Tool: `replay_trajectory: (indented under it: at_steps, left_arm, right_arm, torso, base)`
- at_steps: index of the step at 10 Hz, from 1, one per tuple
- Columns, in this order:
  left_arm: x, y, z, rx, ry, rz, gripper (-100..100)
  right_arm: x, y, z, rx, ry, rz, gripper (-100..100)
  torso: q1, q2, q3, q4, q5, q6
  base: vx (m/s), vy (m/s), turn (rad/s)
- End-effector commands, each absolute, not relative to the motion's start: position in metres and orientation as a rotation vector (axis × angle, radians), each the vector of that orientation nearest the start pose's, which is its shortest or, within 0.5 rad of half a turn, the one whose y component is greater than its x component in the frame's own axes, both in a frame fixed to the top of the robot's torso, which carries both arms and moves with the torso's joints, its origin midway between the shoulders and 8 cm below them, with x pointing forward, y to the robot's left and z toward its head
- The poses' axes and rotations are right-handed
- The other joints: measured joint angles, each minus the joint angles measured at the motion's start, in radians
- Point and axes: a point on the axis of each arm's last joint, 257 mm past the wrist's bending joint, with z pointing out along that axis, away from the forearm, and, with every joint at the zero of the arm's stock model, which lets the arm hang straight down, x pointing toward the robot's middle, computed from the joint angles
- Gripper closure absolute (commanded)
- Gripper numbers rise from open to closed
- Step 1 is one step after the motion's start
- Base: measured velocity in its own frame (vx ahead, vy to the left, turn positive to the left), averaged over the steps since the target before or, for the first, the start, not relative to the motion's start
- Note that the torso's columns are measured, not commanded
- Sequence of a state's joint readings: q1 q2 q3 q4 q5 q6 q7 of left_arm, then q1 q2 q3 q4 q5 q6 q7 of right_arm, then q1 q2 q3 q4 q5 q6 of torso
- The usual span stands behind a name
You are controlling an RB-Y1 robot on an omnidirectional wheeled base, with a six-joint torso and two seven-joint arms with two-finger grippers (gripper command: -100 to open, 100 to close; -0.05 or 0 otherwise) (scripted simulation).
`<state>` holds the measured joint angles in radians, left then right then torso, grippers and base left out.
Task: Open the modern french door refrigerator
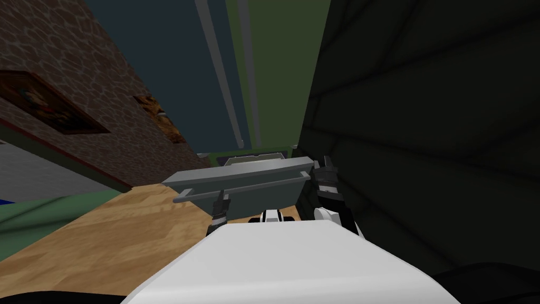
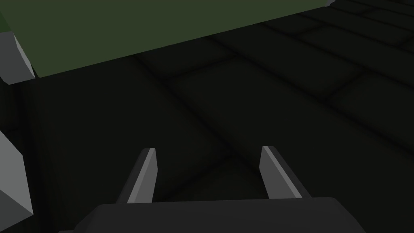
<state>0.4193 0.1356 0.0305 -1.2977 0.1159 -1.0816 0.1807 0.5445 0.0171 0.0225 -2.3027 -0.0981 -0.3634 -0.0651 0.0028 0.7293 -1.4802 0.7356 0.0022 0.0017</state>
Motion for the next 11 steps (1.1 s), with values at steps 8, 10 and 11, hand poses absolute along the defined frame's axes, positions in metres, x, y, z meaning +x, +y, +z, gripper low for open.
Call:
replay_trajectory:
  at_steps: [8,10,11]
  left_arm:
    - [0.342,0.365,-0.224,-0.980,0.779,-1.349,-100]
    - [0.346,0.369,-0.218,-0.979,0.780,-1.350,-100]
    - [0.350,0.372,-0.212,-0.978,0.782,-1.352,-100]
  right_arm:
    - [0.357,-0.291,-0.008,0.886,0.620,1.395,0]
    - [0.357,-0.291,-0.008,0.886,0.620,1.395,0]
    - [0.357,-0.291,-0.008,0.886,0.620,1.395,0]
  torso:
    - [-0.003,0.006,0.002,0.002,-0.002,-0.002]
    - [-0.002,0.011,0.005,0.003,-0.002,-0.002]
    - [-0.003,0.011,0.005,0.004,-0.003,-0.002]
  base:
    - [-0.095,-0.044,0.022]
    - [-0.016,-0.027,0.004]
    - [-0.029,-0.041,0.009]
